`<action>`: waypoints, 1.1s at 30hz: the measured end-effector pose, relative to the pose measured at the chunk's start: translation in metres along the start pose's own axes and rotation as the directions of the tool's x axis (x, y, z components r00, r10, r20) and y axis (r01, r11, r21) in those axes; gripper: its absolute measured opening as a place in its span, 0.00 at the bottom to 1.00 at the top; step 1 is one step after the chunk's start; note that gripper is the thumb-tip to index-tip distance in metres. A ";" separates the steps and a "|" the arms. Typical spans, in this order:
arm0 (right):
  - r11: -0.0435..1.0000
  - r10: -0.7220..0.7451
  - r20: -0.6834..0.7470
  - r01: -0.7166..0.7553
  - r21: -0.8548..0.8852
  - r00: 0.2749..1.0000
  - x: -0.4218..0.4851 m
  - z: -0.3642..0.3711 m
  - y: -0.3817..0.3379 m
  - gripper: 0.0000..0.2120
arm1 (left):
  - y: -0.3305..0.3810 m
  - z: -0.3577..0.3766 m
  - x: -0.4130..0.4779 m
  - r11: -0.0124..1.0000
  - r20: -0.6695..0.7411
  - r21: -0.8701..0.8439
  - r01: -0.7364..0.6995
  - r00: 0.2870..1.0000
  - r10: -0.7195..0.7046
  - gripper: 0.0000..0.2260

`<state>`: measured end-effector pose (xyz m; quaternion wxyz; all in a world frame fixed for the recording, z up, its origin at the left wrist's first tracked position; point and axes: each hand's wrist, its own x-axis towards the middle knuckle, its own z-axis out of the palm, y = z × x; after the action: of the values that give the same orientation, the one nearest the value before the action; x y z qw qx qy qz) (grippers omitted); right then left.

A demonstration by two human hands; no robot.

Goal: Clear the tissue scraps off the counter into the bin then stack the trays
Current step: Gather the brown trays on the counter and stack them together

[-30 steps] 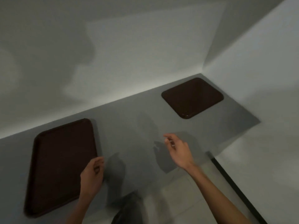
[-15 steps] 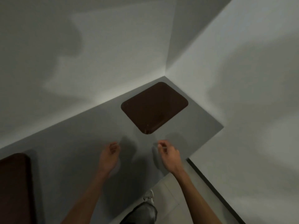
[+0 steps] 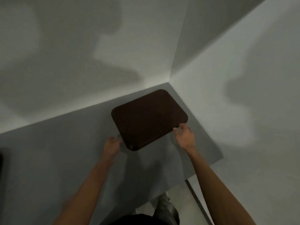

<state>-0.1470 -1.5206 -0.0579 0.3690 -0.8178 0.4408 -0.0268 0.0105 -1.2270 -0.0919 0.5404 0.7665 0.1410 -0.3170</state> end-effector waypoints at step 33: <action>0.980 -0.004 0.316 0.066 -0.185 0.949 0.087 -0.003 0.049 0.55 | -0.020 0.041 -0.069 0.956 -0.544 -0.287 -0.053 0.831 -0.117 0.35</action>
<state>-0.1294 -1.6034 -0.1105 0.3525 -0.8514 0.3622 0.1401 -0.0668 -1.2489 -0.0711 0.5771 0.7351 0.3498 -0.0654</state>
